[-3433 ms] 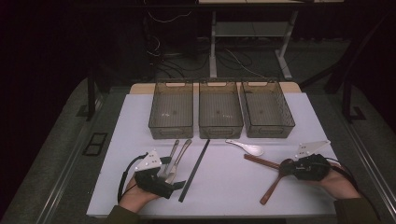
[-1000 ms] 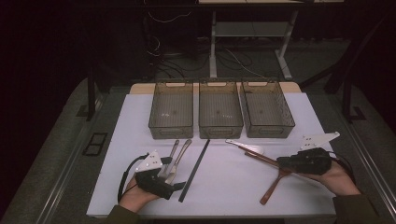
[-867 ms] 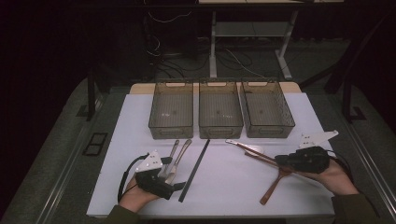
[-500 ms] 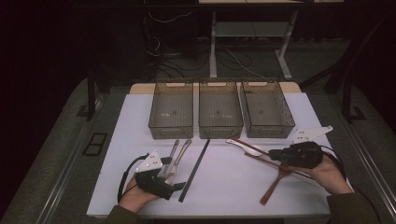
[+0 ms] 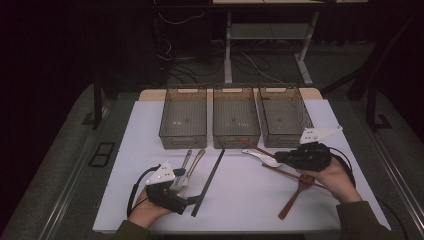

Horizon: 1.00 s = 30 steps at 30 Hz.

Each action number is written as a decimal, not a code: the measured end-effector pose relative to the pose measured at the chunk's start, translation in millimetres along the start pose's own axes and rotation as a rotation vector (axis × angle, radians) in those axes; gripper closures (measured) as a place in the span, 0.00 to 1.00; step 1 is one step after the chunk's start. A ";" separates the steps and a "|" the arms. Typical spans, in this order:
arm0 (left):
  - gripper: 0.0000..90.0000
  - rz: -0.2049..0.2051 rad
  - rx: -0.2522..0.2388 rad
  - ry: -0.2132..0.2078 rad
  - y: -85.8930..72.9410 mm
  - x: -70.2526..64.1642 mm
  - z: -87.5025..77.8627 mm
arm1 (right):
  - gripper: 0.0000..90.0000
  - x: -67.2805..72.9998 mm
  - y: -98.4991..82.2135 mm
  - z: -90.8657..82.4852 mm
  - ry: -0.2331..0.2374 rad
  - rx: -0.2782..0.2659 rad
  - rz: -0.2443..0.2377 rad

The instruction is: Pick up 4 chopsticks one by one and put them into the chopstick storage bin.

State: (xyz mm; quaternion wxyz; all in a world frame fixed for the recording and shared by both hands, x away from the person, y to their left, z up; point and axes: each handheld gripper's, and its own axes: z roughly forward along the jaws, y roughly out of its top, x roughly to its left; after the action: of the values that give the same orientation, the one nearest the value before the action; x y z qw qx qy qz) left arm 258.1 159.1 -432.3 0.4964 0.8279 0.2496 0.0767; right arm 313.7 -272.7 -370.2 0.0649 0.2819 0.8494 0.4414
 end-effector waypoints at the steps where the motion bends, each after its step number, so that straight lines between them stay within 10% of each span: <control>1: 0.00 -0.002 0.000 0.000 0.0 0.2 -0.3 | 0.93 0.5 2.4 1.6 0.005 0.001 -0.004; 30: 0.00 -0.013 -0.001 0.004 -0.7 0.9 -0.7 | 0.93 11.8 87.8 73.6 -0.024 0.020 -0.025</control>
State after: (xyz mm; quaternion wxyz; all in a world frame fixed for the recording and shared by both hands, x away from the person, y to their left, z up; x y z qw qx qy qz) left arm 258.4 160.4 -432.7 0.4967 0.8259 0.2560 0.0754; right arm 367.3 -174.1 -343.8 0.0779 0.2772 0.8564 0.4286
